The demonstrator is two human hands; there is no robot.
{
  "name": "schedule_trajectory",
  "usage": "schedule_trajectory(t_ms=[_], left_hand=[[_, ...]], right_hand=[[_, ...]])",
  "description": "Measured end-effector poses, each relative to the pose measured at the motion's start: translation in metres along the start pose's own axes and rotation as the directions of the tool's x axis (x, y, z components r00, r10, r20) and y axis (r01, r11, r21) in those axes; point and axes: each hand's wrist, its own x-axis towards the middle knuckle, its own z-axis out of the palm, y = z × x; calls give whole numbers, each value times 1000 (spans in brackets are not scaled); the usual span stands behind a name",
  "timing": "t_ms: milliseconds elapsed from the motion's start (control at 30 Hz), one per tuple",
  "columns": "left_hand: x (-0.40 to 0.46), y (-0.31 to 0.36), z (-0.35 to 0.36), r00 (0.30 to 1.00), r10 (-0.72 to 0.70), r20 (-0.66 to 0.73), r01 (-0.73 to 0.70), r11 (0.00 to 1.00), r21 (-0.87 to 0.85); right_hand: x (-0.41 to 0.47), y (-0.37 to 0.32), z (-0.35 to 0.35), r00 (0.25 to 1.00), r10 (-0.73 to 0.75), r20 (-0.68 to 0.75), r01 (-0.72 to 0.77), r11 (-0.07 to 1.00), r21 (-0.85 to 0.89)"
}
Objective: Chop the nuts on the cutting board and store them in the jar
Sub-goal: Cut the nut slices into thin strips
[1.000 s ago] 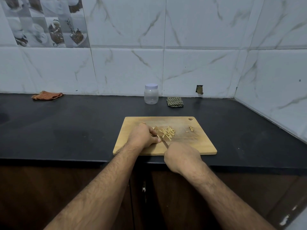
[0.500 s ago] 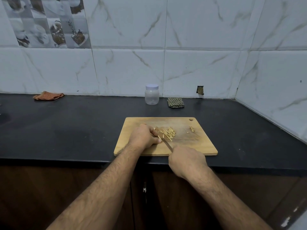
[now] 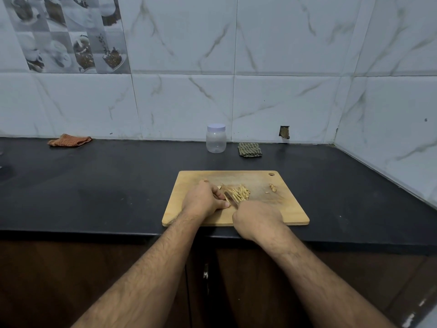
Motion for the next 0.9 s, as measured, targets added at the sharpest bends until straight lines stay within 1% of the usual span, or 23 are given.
schedule_trajectory(t_ms=[900], left_hand=[[1, 2, -3, 1000, 3, 13, -3, 1000, 11]], right_hand=[[4, -10, -2, 1000, 5, 21, -5, 1000, -23]])
